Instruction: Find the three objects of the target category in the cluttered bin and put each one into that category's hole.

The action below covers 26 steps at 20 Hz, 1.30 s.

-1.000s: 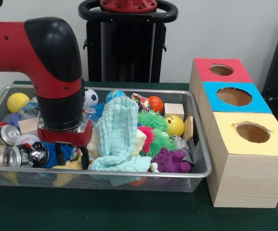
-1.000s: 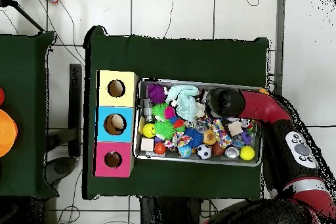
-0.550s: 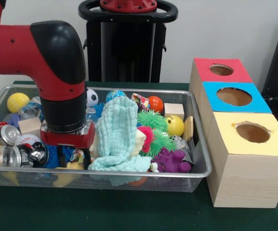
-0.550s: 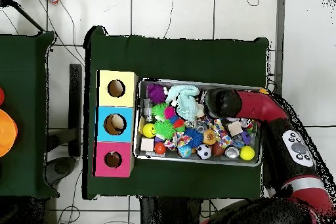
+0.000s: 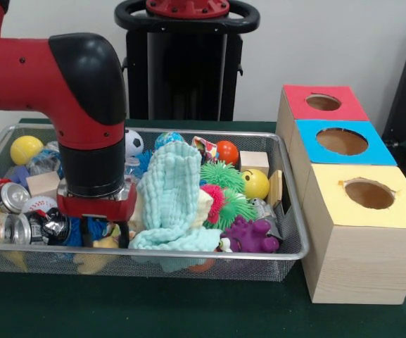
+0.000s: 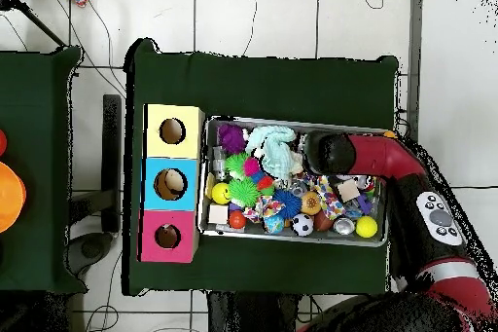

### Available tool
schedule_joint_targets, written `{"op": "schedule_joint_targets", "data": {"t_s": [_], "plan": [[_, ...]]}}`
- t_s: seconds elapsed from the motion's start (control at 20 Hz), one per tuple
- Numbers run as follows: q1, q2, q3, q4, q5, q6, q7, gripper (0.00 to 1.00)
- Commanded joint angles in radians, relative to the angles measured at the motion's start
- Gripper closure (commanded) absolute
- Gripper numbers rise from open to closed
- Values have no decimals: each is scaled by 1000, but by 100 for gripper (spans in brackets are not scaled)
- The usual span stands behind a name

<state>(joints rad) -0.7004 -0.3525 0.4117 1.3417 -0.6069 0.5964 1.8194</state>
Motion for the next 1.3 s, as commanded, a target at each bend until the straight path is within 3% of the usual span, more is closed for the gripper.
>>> {"op": "schedule_joint_targets", "data": {"t_s": [0.05, 0.3, 0.5, 0.55, 0.75, 1.0, 1.3], "plan": [[42, 85, 20, -78, -86, -148, -46, 0], [79, 70, -32, -78, -114, -185, 21, 0], [89, 63, -43, -73, -135, -198, 17, 0], [88, 62, -42, -72, -132, -186, 2, 100], [89, 58, -36, -73, -121, -132, -29, 100], [92, 27, -39, -38, -76, -85, 5, 100], [41, -139, 20, 124, 18, 1, -38, 100]]}}
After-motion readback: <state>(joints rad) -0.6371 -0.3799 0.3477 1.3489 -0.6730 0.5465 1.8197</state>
